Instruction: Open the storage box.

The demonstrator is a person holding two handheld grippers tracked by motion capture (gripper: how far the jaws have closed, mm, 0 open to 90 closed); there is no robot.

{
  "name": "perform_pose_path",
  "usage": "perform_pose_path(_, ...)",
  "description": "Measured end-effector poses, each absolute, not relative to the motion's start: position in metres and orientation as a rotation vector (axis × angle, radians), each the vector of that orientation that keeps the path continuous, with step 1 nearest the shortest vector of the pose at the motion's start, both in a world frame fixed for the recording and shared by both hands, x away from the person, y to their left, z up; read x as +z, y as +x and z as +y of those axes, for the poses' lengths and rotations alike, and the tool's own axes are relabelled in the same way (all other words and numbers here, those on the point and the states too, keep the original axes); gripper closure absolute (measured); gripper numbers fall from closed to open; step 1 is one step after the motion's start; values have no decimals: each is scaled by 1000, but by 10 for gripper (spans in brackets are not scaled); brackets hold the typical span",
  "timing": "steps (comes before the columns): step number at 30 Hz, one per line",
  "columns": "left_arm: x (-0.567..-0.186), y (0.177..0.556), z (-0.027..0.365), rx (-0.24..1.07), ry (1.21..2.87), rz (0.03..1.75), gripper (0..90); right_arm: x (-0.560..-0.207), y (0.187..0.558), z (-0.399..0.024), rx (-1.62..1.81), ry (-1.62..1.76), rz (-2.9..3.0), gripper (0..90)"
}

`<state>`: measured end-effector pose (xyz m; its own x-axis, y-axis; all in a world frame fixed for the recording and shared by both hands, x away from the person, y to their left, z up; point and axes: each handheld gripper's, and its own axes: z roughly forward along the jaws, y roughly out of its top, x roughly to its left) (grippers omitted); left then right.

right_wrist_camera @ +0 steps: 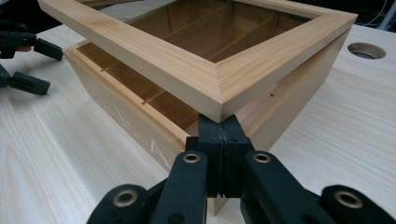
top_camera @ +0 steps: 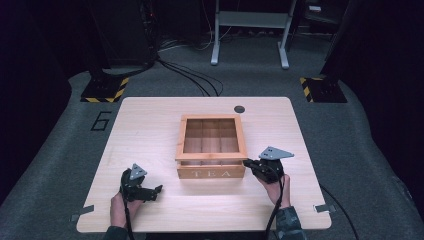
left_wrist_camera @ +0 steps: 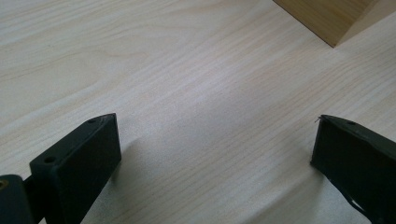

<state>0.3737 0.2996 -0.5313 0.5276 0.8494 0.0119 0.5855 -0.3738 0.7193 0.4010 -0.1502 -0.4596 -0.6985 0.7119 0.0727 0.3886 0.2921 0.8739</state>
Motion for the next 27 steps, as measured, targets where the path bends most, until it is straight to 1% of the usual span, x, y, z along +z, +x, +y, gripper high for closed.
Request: perform_pose_path(27,-531,374,300,509,2100,1159,11,-443,418,-151,1401,945,2210,896)
